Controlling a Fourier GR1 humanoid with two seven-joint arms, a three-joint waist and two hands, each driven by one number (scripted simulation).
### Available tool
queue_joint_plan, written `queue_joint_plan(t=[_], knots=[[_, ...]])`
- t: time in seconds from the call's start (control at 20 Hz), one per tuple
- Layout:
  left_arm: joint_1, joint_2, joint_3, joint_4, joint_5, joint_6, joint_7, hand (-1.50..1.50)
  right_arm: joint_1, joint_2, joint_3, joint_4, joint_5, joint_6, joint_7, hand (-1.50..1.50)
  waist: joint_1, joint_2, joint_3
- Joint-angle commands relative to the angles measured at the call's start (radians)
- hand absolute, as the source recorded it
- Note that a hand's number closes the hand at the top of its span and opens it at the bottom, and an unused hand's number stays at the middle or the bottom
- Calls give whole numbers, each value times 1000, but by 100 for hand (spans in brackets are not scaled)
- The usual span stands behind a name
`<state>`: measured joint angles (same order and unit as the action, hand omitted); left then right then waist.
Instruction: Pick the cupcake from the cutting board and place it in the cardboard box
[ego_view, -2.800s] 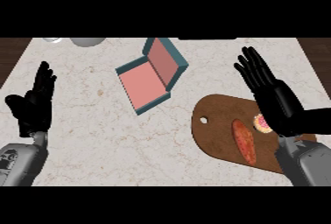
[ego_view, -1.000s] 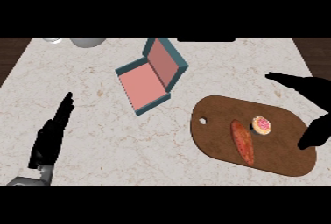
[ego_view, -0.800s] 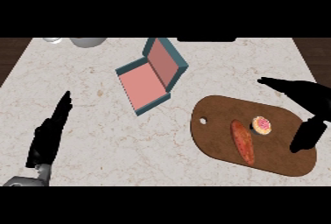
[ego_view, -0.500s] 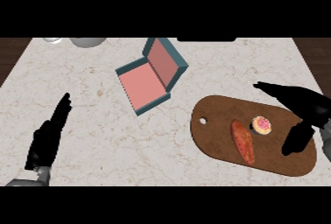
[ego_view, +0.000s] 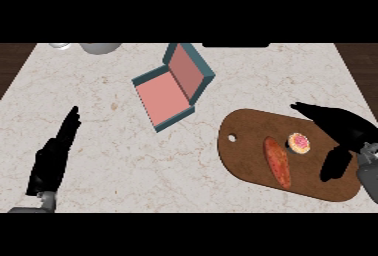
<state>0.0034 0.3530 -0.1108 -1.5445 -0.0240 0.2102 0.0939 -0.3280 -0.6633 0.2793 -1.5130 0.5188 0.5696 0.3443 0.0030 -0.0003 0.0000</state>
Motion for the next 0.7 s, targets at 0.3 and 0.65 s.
queue_joint_plan(t=[0.3,0.65], knots=[[20,-1,63,-112,-18,-86,86,0,20,88,-81,2,113,56,-39,-150,3,-1,0],[17,-69,96,-10,-68,-105,-5,0,68,165,-105,35,229,16,-114,-150,-1,0,0]])
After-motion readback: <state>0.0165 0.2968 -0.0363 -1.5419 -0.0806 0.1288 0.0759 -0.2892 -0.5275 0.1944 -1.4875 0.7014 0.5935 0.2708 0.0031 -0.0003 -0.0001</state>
